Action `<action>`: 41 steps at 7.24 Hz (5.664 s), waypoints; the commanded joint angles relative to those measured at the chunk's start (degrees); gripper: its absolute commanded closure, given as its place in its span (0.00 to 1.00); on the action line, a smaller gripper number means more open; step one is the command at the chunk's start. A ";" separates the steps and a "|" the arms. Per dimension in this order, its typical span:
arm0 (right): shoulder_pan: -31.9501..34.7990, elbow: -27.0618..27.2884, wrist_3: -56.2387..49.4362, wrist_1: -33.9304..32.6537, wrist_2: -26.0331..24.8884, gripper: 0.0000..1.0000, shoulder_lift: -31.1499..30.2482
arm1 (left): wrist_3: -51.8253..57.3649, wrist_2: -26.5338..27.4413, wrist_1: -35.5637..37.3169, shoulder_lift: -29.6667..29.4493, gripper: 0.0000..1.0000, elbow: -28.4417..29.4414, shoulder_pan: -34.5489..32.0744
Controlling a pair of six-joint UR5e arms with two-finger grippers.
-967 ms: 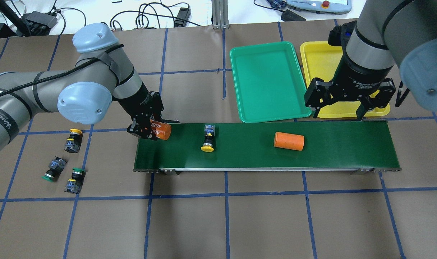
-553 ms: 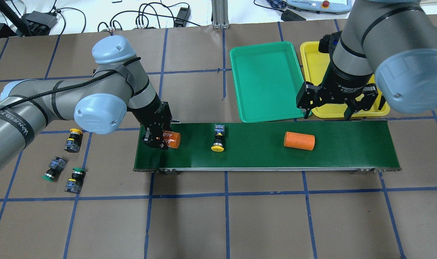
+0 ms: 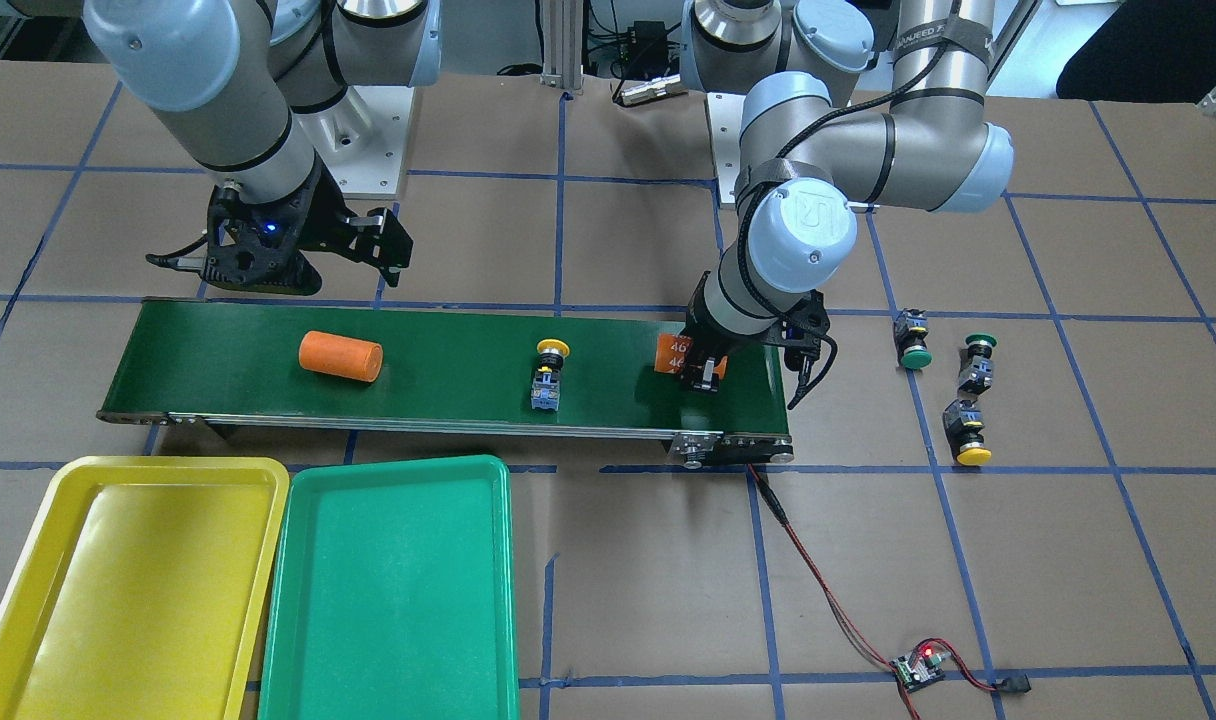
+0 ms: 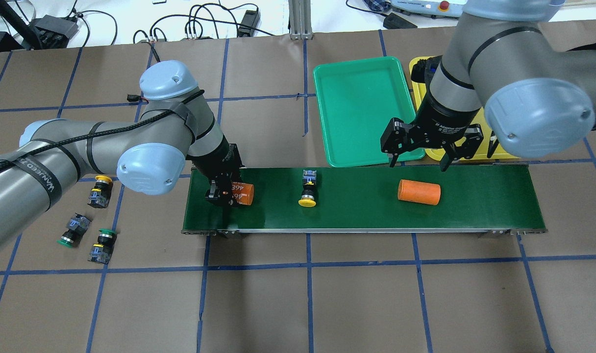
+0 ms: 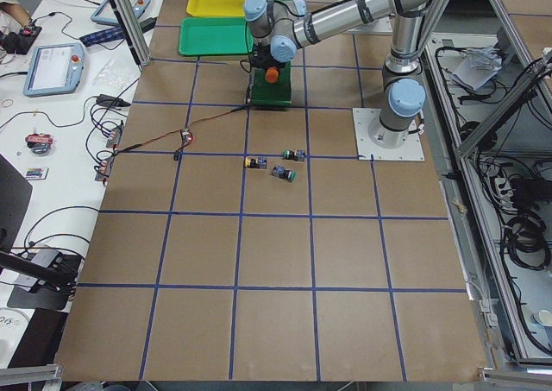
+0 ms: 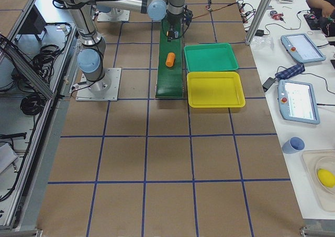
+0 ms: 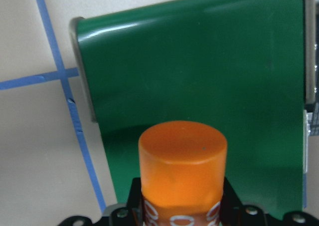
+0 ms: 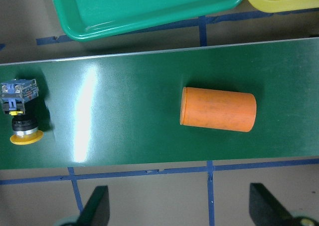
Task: Sort buttons by color to trays
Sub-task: 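Lower right gripper onto belt's yellow button while left gripper returns to buttons, then lift yellow button over yellow tray with right gripper while left grasps another, then drop button into yellow tray with right gripper while left carries button to belt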
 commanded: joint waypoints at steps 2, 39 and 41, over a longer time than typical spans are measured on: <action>2.51 0.95 5.86 -4.77 -0.40 0.00 3.01 | 0.73 0.42 0.60 -1.56 0.16 -0.80 0.04; -18.05 -9.51 -21.20 -33.60 -10.33 0.26 30.61 | 84.77 5.96 1.11 1.96 0.77 -3.77 0.30; -18.14 -9.51 -20.85 -32.91 -10.15 0.00 29.13 | 84.86 6.49 9.18 0.99 0.10 -5.10 0.30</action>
